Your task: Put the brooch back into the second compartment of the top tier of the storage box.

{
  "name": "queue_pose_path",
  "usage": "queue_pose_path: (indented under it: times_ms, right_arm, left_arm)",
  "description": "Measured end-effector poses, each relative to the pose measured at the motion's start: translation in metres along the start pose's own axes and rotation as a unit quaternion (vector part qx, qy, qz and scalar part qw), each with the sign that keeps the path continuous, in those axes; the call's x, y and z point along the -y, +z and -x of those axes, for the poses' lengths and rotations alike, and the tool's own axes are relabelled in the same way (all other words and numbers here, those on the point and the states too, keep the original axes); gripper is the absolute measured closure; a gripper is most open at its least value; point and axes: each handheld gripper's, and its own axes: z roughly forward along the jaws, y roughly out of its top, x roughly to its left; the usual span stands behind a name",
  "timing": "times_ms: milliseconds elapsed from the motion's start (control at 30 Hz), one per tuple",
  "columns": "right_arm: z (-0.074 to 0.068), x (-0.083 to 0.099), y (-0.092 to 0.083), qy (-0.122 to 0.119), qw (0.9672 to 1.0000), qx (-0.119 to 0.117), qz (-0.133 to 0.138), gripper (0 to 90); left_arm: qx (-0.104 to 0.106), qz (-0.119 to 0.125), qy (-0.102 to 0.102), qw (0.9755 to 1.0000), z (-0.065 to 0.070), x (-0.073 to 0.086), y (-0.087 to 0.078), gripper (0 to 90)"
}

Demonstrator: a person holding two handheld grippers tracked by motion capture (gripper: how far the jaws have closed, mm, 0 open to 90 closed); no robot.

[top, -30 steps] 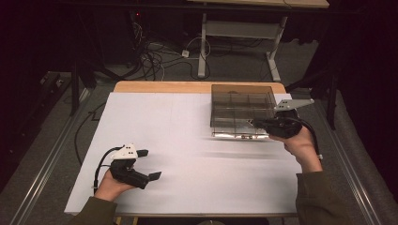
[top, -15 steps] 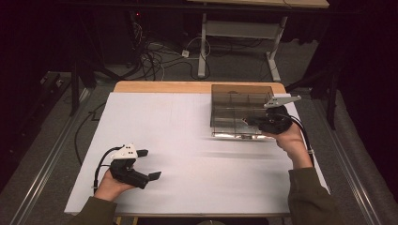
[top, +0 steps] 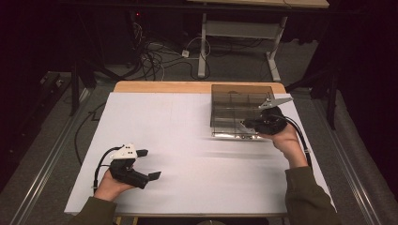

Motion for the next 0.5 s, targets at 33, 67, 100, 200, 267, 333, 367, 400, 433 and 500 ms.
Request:
queue_pose_path:
  times_ms: [33,67,100,200,267,333,367,400,433,500]
  right_arm:
    - [0.0003,0.0003,0.0008,0.000,1.0000,0.000,-0.001,85.4]
    - [0.0002,0.0004,0.0013,0.001,1.0000,0.001,-0.005,85.3]
    - [0.0002,0.0006,0.0017,0.001,1.0000,0.001,-0.007,85.3]
    - [-0.0001,0.0012,0.0035,-0.001,0.9999,0.000,-0.012,85.3]
    - [-0.0004,0.0015,0.0052,-0.002,0.9999,0.001,-0.016,85.3]
    - [-0.0009,0.0013,0.0055,-0.001,0.9998,0.002,-0.017,85.1]
    - [-0.0009,0.0012,0.0053,-0.001,0.9999,0.002,-0.016,84.9]
    - [-0.0010,0.0013,0.0051,-0.001,0.9999,0.002,-0.016,84.8]
    - [-0.0010,0.0014,0.0052,-0.001,0.9999,0.001,-0.016,84.3]
    - [-0.0008,0.0015,0.0052,-0.001,0.9999,0.000,-0.016,81.7]
  left_arm:
    - [0.000,0.000,0.000,1.0000,0.0000,0.0000,0.0000,0.0]
    - [0.000,-0.001,0.000,1.0000,-0.0001,0.0001,-0.0001,0.0]
    - [0.000,-0.001,0.000,1.0000,-0.0001,0.0001,-0.0001,0.0]
    - [0.000,-0.001,0.000,1.0000,-0.0001,0.0001,-0.0001,0.0]
    - [0.000,-0.001,0.001,1.0000,0.0000,0.0001,0.0001,0.0]
    - [0.000,-0.001,0.000,1.0000,0.0000,0.0001,-0.0001,0.0]
    - [0.000,-0.001,0.000,1.0000,0.0000,0.0001,-0.0002,0.0]
    - [0.000,-0.001,0.000,1.0000,-0.0001,0.0001,-0.0002,0.0]
    - [0.000,-0.001,0.000,1.0000,-0.0001,0.0001,-0.0001,0.0]
    - [0.000,-0.001,0.001,1.0000,0.0000,0.0001,0.0000,0.0]
